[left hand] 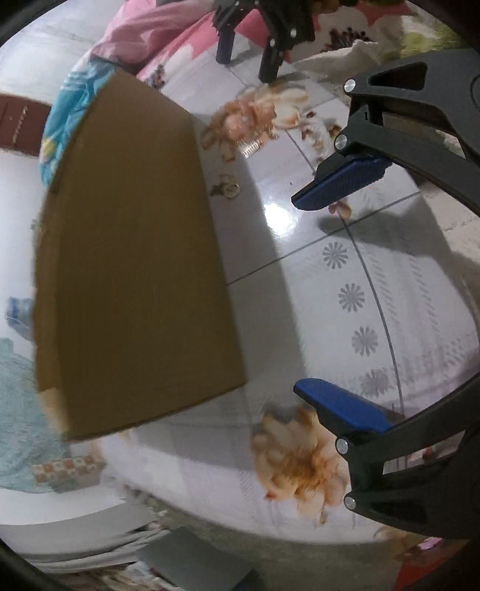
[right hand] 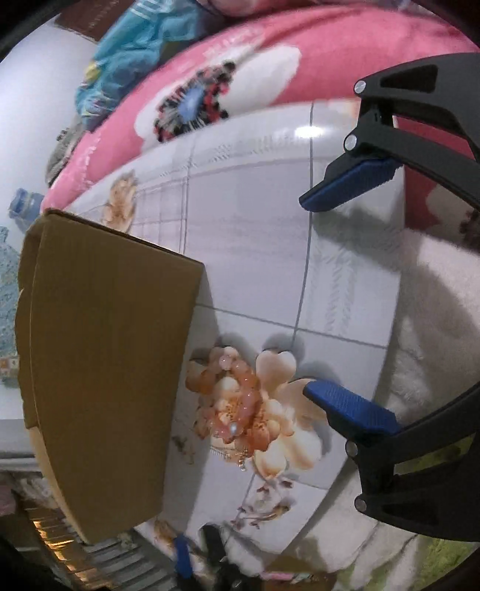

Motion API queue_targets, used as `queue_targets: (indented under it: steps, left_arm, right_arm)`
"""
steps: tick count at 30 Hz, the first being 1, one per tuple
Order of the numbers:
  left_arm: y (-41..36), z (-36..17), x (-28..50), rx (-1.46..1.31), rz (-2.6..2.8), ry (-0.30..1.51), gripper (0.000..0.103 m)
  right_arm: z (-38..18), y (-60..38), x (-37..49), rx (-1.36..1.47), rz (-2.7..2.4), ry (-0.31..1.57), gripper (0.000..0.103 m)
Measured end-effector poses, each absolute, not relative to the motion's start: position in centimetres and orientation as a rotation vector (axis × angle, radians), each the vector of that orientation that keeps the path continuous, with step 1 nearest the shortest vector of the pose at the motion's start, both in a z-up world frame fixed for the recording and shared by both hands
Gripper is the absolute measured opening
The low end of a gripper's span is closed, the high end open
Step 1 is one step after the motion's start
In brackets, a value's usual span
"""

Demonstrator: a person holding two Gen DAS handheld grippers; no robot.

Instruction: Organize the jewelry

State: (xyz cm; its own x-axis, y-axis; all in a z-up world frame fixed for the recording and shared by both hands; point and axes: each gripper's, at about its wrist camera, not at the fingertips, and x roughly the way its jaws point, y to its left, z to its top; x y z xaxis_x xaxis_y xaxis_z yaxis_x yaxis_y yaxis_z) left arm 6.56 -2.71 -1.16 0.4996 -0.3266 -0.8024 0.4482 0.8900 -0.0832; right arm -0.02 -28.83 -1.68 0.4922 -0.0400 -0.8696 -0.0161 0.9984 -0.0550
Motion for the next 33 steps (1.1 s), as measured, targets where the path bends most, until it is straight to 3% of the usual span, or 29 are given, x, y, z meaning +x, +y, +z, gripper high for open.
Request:
queue_targets:
  steps: [4,21,28,33]
  left_arm:
    - [-3.7,-1.6,6.6,0.217,-0.449,0.909,0.094]
    - [-4.1,-1.9,6.2,0.223,-0.483,0.896,0.095]
    - [-4.6,-2.0,6.3,0.210,-0.454,0.894,0.096]
    - [-4.9,-2.2,6.3,0.196,-0.428,0.890,0.096]
  right_arm:
    - [-1.8,-28.8,0.5,-0.086,-0.004,1.030,0.096]
    - [-1.9,-29.3,2.1,-0.092,0.049,1.106,0.097]
    - [0.3,-26.7,2.6,-0.196,-0.005,0.970,0.096]
    - [0.3,-26.7,4.6,-0.100,0.023,0.990,0.091]
